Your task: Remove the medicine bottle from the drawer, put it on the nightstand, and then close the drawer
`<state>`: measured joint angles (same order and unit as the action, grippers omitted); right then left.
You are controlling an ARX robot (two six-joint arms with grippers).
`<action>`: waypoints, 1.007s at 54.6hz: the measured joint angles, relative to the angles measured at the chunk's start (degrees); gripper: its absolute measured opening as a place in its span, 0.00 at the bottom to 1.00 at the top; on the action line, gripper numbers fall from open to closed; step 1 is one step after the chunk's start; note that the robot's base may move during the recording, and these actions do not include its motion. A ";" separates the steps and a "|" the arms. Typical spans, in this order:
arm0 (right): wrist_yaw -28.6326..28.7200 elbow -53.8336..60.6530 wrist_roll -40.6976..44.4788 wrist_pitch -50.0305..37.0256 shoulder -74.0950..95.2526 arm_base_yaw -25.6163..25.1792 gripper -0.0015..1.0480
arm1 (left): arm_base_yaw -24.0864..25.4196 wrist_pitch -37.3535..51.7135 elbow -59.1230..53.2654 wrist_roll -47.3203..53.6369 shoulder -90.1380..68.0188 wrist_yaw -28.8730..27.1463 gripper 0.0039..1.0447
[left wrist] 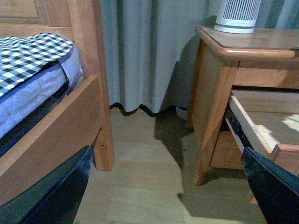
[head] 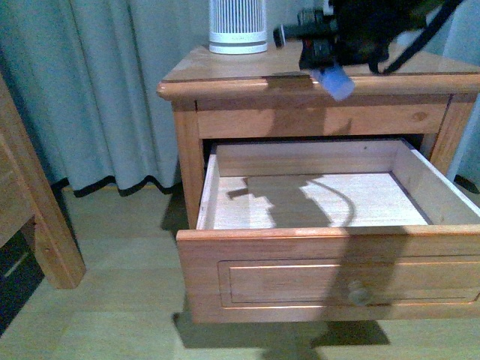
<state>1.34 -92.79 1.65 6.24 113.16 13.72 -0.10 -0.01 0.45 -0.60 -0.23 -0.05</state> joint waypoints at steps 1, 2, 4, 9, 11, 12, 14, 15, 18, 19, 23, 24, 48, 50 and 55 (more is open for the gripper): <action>0.02 -1.38 0.09 0.63 -0.02 -0.07 0.29 | 0.00 0.00 0.00 0.00 0.00 0.00 0.94; 0.04 -2.08 0.17 0.96 -0.02 -0.09 0.29 | 0.00 0.00 0.00 0.00 0.00 0.00 0.94; -0.04 -4.20 0.48 1.99 0.15 -0.22 0.29 | 0.00 0.00 0.00 0.00 0.00 0.00 0.94; -1.18 -10.80 1.42 4.42 2.34 -0.79 0.29 | 0.00 0.00 0.00 0.00 0.00 0.00 0.94; -1.42 -13.20 1.46 5.27 3.48 -1.05 0.29 | 0.00 0.00 0.00 0.00 0.00 0.00 0.94; -1.64 -14.82 1.46 5.92 4.31 -1.29 0.29 | 0.00 0.00 0.00 0.00 0.00 0.00 0.94; -2.19 -17.25 1.60 6.84 5.70 -1.62 0.29 | 0.00 0.00 0.00 0.00 0.00 0.00 0.94; -2.54 -18.80 1.77 7.13 6.71 -1.79 0.29 | 0.00 0.00 0.00 0.00 0.00 0.00 0.94; -3.78 -22.45 2.75 7.23 9.29 -2.34 0.29 | 0.00 0.00 0.00 0.00 0.00 0.00 0.94; -3.98 -23.12 2.91 7.26 9.79 -2.43 0.29 | 0.00 0.00 0.00 0.00 0.00 0.00 0.94; -5.11 -27.69 4.20 7.56 13.33 -2.99 0.29 | 0.00 0.00 0.00 0.00 0.00 0.00 0.94; -5.42 -28.87 4.52 7.67 14.29 -3.15 0.29 | 0.00 0.00 0.00 0.00 0.00 0.00 0.94; -10.08 -40.44 11.34 5.84 25.42 -3.50 0.36 | 0.00 0.00 0.00 0.00 0.00 0.00 0.94; -10.21 -40.44 11.52 4.59 25.66 -3.50 0.43 | 0.00 0.00 0.00 0.00 0.00 0.00 0.94; -10.21 -39.54 11.47 1.16 25.35 -3.50 0.58 | 0.00 0.00 0.00 0.00 0.00 0.00 0.94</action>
<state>-8.86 -132.33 13.13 7.40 138.52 10.22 -0.10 -0.01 0.45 -0.60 -0.23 -0.05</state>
